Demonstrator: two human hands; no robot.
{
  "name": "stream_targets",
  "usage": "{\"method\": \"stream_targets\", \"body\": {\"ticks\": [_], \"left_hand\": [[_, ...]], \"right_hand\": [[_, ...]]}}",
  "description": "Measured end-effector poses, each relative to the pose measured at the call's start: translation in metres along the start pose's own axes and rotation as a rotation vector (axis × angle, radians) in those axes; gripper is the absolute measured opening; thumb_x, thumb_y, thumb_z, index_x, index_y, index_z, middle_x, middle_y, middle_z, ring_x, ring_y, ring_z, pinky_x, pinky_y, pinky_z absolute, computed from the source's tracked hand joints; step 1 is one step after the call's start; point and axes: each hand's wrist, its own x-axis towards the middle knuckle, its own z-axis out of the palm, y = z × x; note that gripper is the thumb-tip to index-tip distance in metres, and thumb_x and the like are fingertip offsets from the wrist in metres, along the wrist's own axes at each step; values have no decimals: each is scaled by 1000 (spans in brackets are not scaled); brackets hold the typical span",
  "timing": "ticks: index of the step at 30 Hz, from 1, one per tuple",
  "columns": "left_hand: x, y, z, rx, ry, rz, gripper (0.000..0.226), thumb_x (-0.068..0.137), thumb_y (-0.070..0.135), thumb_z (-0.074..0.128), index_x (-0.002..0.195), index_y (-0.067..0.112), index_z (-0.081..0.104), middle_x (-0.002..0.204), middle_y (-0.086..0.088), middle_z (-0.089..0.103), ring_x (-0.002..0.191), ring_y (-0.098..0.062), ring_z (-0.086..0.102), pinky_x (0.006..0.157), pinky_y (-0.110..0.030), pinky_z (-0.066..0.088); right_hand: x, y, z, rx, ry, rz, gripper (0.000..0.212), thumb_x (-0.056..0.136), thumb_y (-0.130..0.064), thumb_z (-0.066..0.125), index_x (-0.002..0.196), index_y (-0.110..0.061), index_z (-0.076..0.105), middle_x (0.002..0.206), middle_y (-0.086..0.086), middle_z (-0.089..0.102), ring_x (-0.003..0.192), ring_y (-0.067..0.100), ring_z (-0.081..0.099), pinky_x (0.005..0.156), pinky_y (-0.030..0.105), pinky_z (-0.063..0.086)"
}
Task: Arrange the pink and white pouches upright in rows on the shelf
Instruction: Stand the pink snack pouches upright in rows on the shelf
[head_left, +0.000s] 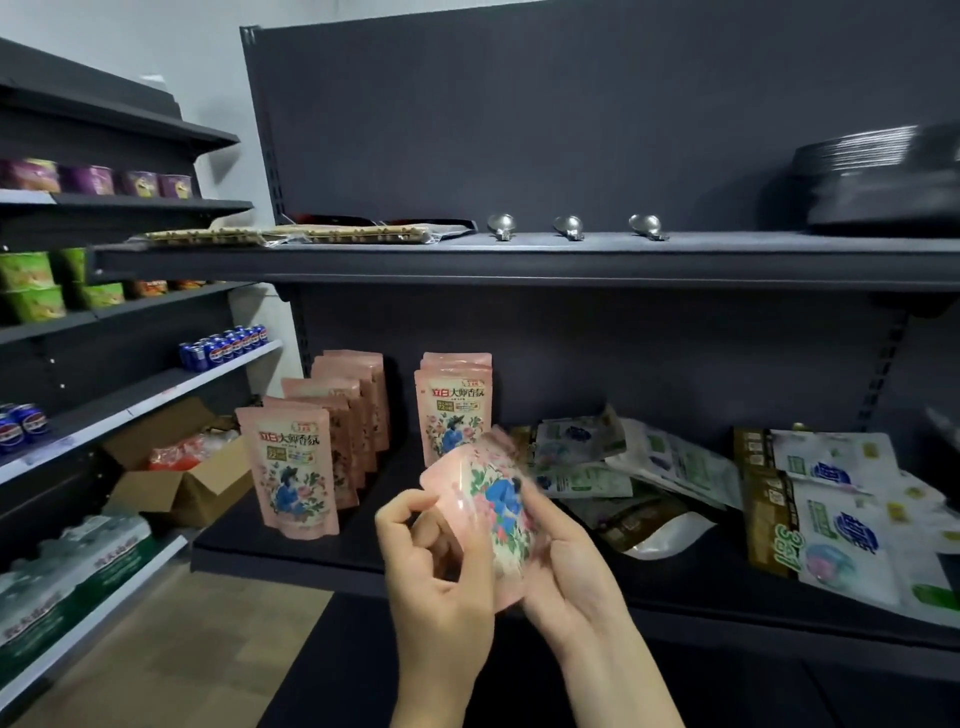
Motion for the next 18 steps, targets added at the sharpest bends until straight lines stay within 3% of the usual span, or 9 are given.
{"method": "stream_targets", "body": {"ticks": [3,5,7,8,10,13,16,18], "left_hand": [[4,-5,1,-2,-40,-61,45,79,4,68,95,39,44,86,15,73,78,-3,69,58,-20,54],[10,-10,-1,72,-93,-133,44,82,4,67,106,32,45,79,23,72,71,2,68,57,-15,53],[19,-16,-5,215,-147,-183,51,78,21,72,118,31,41,68,10,70,61,-5,64,62,-20,53],[26,-18,-9,282,-170,-199,56,74,31,74,118,35,40,59,0,64,56,-8,60,64,-22,51],[43,-21,-15,396,-203,-193,47,67,44,77,104,36,49,54,2,51,52,-6,49,60,-16,43],[62,-21,-23,498,-276,-153,32,62,47,78,85,35,60,78,11,61,70,-3,57,62,-14,44],[76,-25,-27,549,-352,-94,33,64,48,77,88,44,56,100,20,56,94,5,54,75,-12,41],[85,-27,-30,541,-428,-78,34,68,42,77,95,45,56,102,23,58,96,9,54,75,-8,42]], "right_hand": [[2,-16,0,-135,59,-350,64,76,5,63,133,-15,41,114,20,66,94,30,70,70,42,60],[-1,-26,5,-305,-19,-491,61,80,11,58,130,-19,43,116,17,66,98,29,70,70,40,60],[0,-34,9,-443,-99,-543,55,81,12,57,129,-12,46,115,14,68,103,28,68,75,38,59],[1,-37,11,-494,-114,-565,54,79,11,58,127,-12,48,114,12,69,103,27,68,78,37,59],[5,-39,16,-554,-126,-589,51,73,6,62,118,-16,54,110,8,72,100,23,70,78,35,59],[12,-39,22,-605,-139,-596,45,68,2,64,109,-17,57,104,7,74,96,22,71,72,31,59],[20,-39,25,-686,-134,-580,45,73,5,64,112,-14,56,105,9,73,97,23,71,75,33,59],[26,-38,28,-757,-115,-558,44,78,9,63,115,-13,55,105,10,73,97,24,71,77,33,59]]}}
